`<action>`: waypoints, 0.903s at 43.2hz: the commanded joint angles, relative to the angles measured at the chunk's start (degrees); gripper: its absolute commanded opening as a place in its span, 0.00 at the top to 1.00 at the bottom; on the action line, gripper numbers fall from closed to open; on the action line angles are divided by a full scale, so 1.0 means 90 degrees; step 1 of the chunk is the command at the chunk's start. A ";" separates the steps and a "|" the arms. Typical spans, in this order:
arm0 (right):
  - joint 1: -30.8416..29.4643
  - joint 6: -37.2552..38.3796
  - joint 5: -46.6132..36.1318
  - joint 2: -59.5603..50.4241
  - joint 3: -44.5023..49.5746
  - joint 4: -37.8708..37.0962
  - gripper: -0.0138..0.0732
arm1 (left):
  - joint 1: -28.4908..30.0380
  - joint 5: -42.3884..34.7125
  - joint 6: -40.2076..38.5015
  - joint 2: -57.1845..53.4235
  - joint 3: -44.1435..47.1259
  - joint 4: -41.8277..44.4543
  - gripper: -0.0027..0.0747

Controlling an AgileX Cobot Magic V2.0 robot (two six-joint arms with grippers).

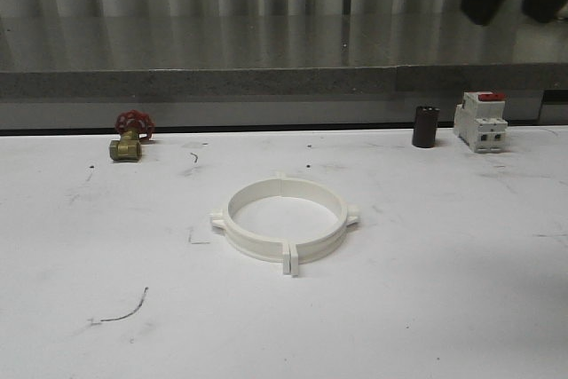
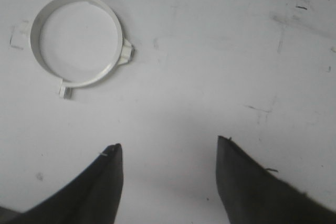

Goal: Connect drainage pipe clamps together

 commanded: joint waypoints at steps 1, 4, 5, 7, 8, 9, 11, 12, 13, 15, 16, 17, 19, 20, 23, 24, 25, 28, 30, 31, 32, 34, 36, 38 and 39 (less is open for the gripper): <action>-0.0021 -0.0306 -0.0252 -0.0874 0.0440 -0.0111 0.35 | 0.0003 -0.0400 0.0000 -0.0011 -0.0175 -0.0027 0.61; -0.0021 -0.0372 -0.0308 -0.1404 0.0867 -0.0111 0.35 | 0.0003 -0.0400 0.0000 -0.0011 -0.0175 -0.0027 0.61; -0.0021 -0.0372 -0.0327 -0.1560 0.0989 -0.0111 0.35 | 0.0003 -0.0400 0.0000 -0.0011 -0.0175 -0.0027 0.61; -0.0021 -0.0378 -0.0362 -0.1924 0.1268 -0.0111 0.35 | 0.0003 -0.0400 0.0000 -0.0011 -0.0175 -0.0027 0.61; -0.0021 -0.0378 -0.0378 -0.2075 0.1380 -0.0111 0.35 | 0.0003 -0.0400 0.0000 -0.0011 -0.0175 -0.0027 0.61; -0.0021 -0.0378 -0.0393 -0.2229 0.1488 -0.0111 0.35 | 0.0003 -0.0400 0.0000 -0.0011 -0.0175 -0.0027 0.61; -0.0021 -0.0378 -0.0424 -0.2580 0.1702 -0.0111 0.35 | 0.0003 -0.0400 0.0000 -0.0011 -0.0175 -0.0027 0.61; -0.0021 -0.0378 -0.0456 -0.2725 0.1842 -0.0111 0.35 | 0.0003 -0.0400 0.0000 -0.0011 -0.0175 -0.0027 0.61; -0.0021 -0.0378 -0.0471 -0.2866 0.1945 -0.0111 0.35 | 0.0003 -0.0400 0.0000 -0.0011 -0.0175 -0.0027 0.61; -0.0021 -0.0378 -0.0510 -0.3120 0.2139 -0.0111 0.35 | 0.0003 -0.0400 0.0000 -0.0011 -0.0175 -0.0027 0.61; -0.0021 -0.0378 -0.0517 -0.3307 0.2251 -0.0111 0.35 | 0.0003 -0.0400 0.0000 -0.0011 -0.0175 -0.0027 0.61; -0.0021 -0.0378 -0.0517 -0.3484 0.2335 -0.0111 0.35 | 0.0003 -0.0400 0.0000 -0.0011 -0.0175 -0.0027 0.61; -0.0021 -0.0378 -0.0512 -0.3700 0.2493 -0.0111 0.35 | 0.0003 -0.0411 0.0000 -0.0011 -0.0175 -0.0027 0.61; -0.0021 -0.0378 -0.0512 -0.3866 0.2591 -0.0111 0.35 | 0.0003 -0.0411 0.0000 -0.0011 -0.0175 -0.0027 0.61; -0.0021 -0.0378 -0.0512 -0.4249 0.2812 -0.0104 0.37 | 0.0003 -0.0411 0.0000 -0.0011 -0.0175 -0.0027 0.61; -0.0021 -0.0378 -0.0512 -0.4351 0.2870 -0.0104 0.38 | 0.0003 -0.0411 0.0000 -0.0011 -0.0175 -0.0027 0.61; -0.0021 -0.0378 -0.0518 -0.4445 0.2924 -0.0104 0.40 | 0.0003 -0.0411 0.0000 -0.0011 -0.0175 -0.0027 0.61; -0.0021 -0.0378 -0.0511 -0.4696 0.3060 -0.0104 0.47 | 0.0003 -0.0411 0.0000 -0.0011 -0.0175 -0.0027 0.61; -0.0021 -0.0378 -0.0505 -0.4817 0.3109 -0.0104 0.54 | 0.0003 -0.0411 0.0000 -0.0011 -0.0175 -0.0027 0.61; -0.0021 -0.0378 -0.0505 -0.4859 0.3122 -0.0098 0.57 | 0.0003 -0.0411 0.0000 -0.0011 -0.0175 -0.0027 0.61; -0.0021 -0.0378 -0.0505 -0.4887 0.3136 -0.0086 0.60 | 0.0003 -0.0411 0.0000 -0.0011 -0.0175 -0.0027 0.61; -0.0021 -0.0378 -0.0505 -0.4915 0.3136 -0.0083 0.66 | 0.0003 -0.0411 0.0000 -0.0011 -0.0175 -0.0027 0.61; -0.0021 -0.0378 -0.0505 -0.4915 0.3136 -0.0069 0.71 | 0.0003 -0.0411 0.0000 -0.0011 -0.0175 -0.0027 0.61; -0.0021 -0.0378 -0.0490 -0.4908 0.3144 -0.0059 0.76 | 0.0003 -0.0414 0.0000 -0.0011 -0.0175 -0.0027 0.61; -0.0021 -0.0378 -0.0490 -0.4908 0.3144 -0.0053 0.79 | 0.0003 -0.0424 0.0000 -0.0011 -0.0175 -0.0027 0.61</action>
